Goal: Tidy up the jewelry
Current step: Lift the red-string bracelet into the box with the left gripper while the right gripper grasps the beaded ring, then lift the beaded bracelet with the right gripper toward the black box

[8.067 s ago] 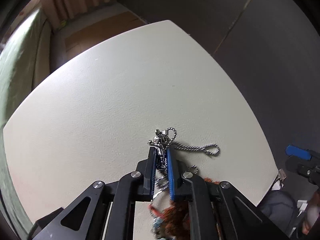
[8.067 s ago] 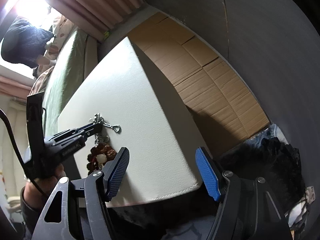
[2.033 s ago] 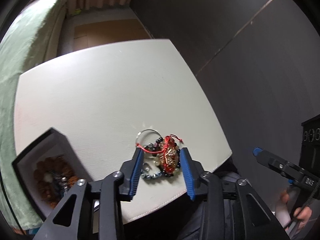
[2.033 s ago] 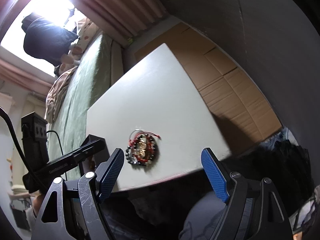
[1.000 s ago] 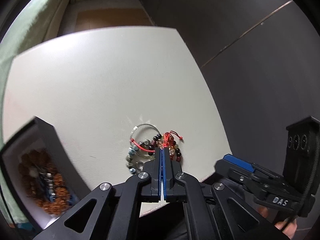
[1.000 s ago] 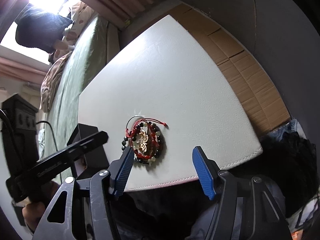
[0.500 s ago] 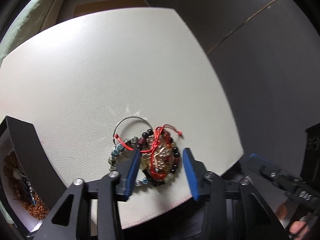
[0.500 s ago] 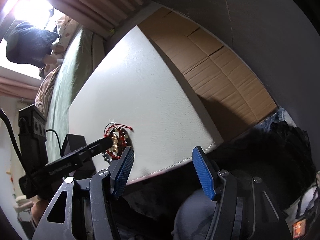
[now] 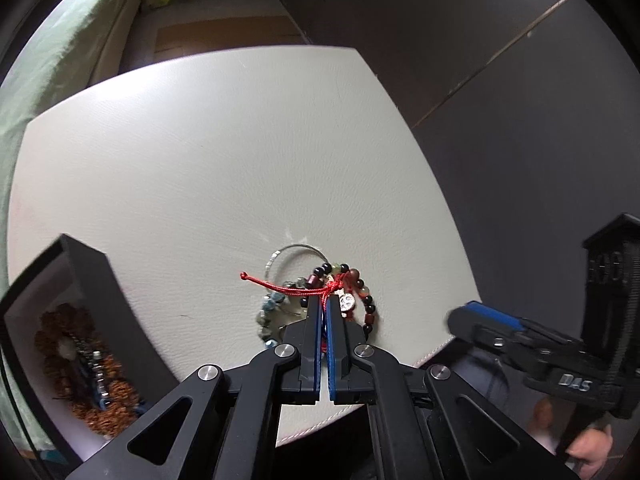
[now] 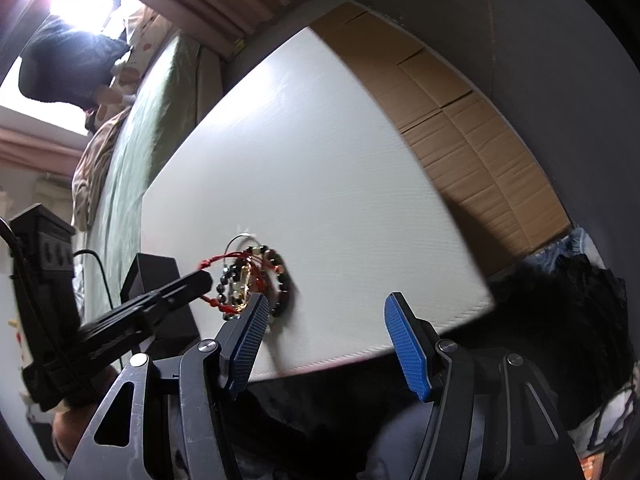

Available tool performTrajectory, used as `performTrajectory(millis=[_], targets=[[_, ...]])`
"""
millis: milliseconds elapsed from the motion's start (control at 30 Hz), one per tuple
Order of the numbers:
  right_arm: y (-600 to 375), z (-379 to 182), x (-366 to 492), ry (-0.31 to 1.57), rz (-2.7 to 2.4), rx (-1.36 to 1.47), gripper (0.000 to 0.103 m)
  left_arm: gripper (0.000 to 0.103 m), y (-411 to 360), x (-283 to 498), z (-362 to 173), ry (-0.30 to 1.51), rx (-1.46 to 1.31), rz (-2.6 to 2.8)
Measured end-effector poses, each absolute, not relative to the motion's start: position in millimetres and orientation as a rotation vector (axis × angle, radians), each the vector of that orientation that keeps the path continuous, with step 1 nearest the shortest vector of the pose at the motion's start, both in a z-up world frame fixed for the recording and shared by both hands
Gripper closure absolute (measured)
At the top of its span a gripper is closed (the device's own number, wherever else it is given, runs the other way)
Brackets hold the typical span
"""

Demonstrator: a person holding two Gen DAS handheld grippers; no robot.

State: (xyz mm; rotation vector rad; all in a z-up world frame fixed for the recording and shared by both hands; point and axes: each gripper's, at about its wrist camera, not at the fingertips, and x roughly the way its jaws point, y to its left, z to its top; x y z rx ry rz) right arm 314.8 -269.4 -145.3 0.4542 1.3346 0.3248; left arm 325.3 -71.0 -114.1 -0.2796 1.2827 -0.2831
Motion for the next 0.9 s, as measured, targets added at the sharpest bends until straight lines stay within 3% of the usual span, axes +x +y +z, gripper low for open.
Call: performTrajectory(millis=[167,300,433,500,700,733,800,900], targets=[[-243,-152,324,1.359,0.339,0.372,0.042,0.102,-55,321,-98,1.242,-0.299,-0.271],[-218,-156,333,1.386,0.345,0.274,0.065,0.102,-35,315,-87,1.214,-0.317,-0.246],[-196,-158,339,1.391,0.331,0.157,0.069,0.102,-16,307,-79,1.193,-0.335,-0.218],[-186,-162,342,1.399,0.316,0.106,0.076,0.102,-5,302,-75,1.181,-0.345,-0.202],[-160,-167,337,1.39,0.279,-0.08,0.076,0.102,18,294,-71,1.161,-0.376,-0.163],[-158,-167,336,1.384,0.275,-0.105,0.078,0.102,23,293,-70,1.158,-0.383,-0.16],[-158,-167,335,1.37,0.261,-0.146,0.092,0.102,29,287,-68,1.153,-0.392,-0.156],[-165,-164,337,1.385,0.313,-0.038,0.093,0.102,32,280,-64,1.144,-0.4,-0.157]])
